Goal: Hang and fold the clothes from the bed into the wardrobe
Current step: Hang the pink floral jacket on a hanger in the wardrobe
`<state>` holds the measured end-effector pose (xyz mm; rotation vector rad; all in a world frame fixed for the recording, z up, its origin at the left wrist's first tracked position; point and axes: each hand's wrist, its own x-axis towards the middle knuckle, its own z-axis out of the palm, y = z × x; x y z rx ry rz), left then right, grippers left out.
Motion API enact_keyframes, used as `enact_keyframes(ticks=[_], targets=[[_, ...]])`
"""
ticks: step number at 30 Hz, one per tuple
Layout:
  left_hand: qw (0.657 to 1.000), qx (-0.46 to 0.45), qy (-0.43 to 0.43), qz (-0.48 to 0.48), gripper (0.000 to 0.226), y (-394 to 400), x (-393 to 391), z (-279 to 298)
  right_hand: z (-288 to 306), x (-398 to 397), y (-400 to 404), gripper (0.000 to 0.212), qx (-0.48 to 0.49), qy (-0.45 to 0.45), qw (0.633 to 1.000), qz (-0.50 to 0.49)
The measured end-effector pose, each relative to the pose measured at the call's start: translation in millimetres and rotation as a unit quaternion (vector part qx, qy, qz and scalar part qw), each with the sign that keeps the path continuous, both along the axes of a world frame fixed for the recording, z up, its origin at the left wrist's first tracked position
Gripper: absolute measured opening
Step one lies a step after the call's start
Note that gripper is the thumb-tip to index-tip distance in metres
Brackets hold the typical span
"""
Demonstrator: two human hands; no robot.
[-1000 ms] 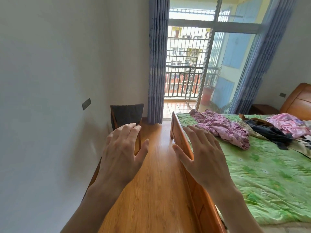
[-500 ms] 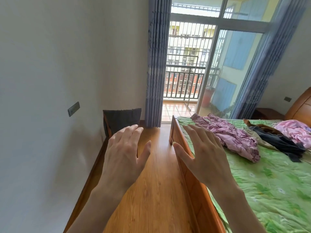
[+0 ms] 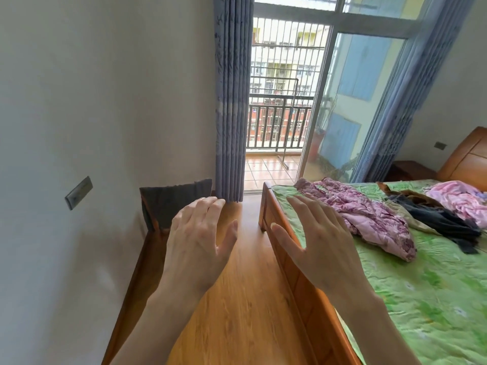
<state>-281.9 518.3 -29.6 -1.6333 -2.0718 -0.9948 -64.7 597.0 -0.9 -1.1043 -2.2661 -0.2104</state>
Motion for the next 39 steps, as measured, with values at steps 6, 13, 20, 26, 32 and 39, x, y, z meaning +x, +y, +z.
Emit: enact_keyframes(ticks=[6,13,20,26,32,39], targets=[[1.000,-0.007,-0.002,-0.005,0.063,69.6,-30.7,-4.1,-4.8,-31.6,68.5,0.066,-0.009,0.000,1.000,-0.005],[1.000,-0.016,0.008,-0.005,0.062,178.6,-66.8,-9.4,-11.5,-68.1,179.8,0.068,-0.010,0.021,1.000,0.002],[1.000,-0.014,0.024,-0.006,0.061,319.4,-101.4,-3.6,-12.8,-101.4,321.1,0.068,-0.014,0.027,1.000,0.001],[1.000,-0.004,0.021,0.008,0.063,416.3,-127.4,-4.1,-12.8,-129.3,423.1,0.070,-0.014,0.018,1.000,0.011],[0.999,-0.001,0.031,0.015,0.062,490.6,-150.9,-3.4,-16.6,-155.5,499.5,0.068,-0.019,0.012,1.000,0.021],[0.998,-0.005,0.051,0.020,0.054,580.6,-191.1,-11.2,-23.4,-190.5,588.7,0.066,-0.018,0.010,1.000,0.015]])
